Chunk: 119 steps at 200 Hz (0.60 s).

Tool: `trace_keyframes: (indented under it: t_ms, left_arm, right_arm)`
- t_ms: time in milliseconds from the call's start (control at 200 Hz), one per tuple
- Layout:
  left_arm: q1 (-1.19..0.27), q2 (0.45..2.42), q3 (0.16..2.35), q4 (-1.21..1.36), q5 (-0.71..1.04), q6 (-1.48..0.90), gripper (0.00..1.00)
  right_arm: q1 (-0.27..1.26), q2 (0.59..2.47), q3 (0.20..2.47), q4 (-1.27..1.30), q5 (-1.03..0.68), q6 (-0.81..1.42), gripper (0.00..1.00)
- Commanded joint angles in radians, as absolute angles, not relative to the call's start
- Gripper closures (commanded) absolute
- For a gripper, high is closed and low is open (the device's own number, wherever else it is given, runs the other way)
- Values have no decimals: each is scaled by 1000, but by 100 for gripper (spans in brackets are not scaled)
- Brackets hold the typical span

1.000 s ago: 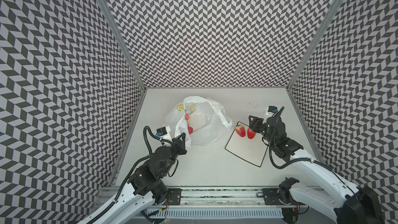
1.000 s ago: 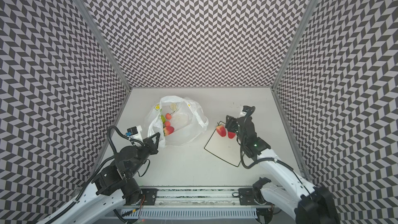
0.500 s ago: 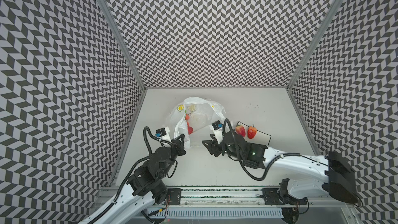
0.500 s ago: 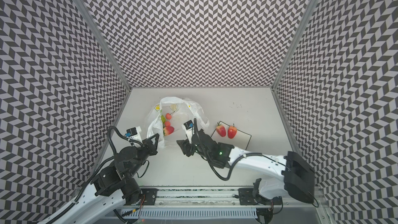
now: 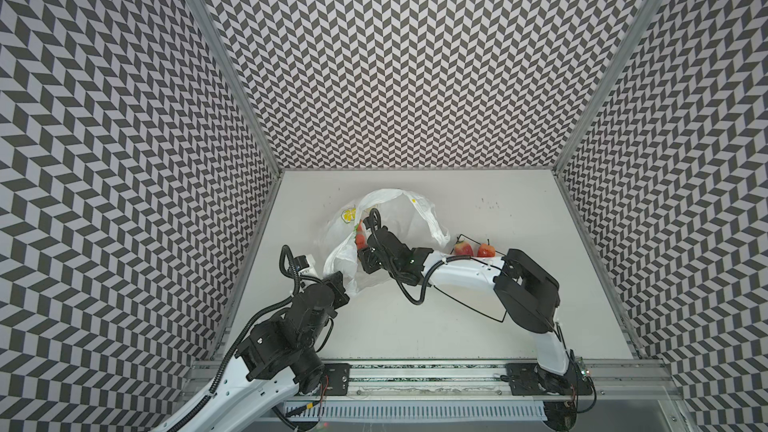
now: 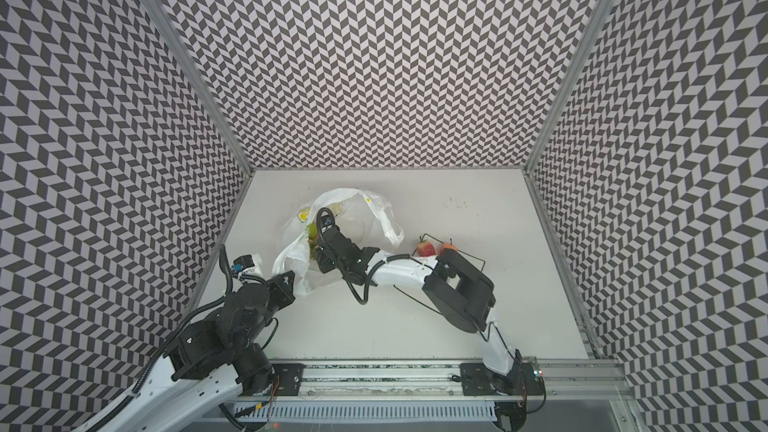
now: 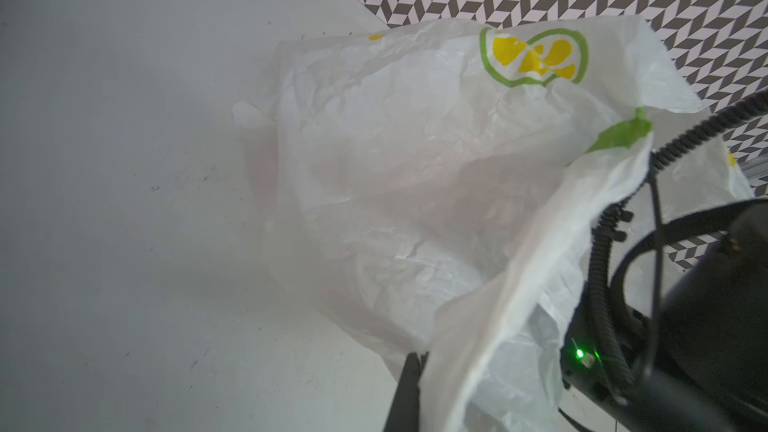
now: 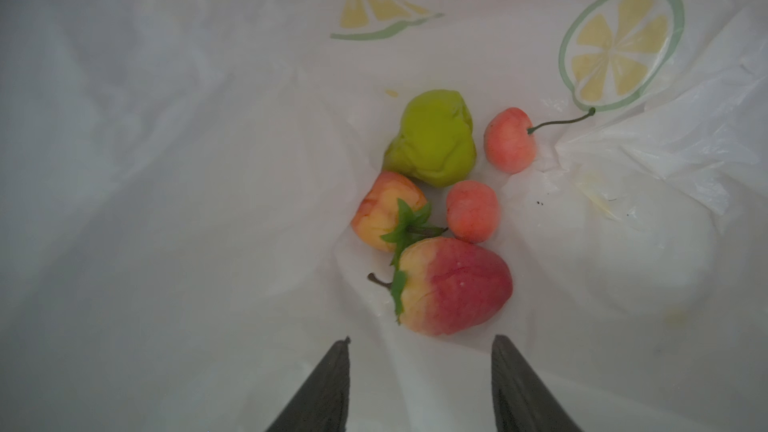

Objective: Take the fake fruits out of the plastic bag
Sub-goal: 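Move the open right gripper back into the bag opening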

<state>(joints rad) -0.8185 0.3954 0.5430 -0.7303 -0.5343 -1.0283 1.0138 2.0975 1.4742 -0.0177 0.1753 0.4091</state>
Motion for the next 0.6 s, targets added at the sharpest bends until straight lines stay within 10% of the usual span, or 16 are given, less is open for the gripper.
trace_keyframes:
  t_ms: [0, 591]
  left_arm:
    - [-826, 436, 584, -831, -526, -1115, 100]
    - [-826, 435, 569, -882, -491, -1233, 100]
  right_arm:
    - [997, 2125, 1471, -45, 146, 437, 46]
    - [941, 2134, 1466, 103, 17, 552, 29]
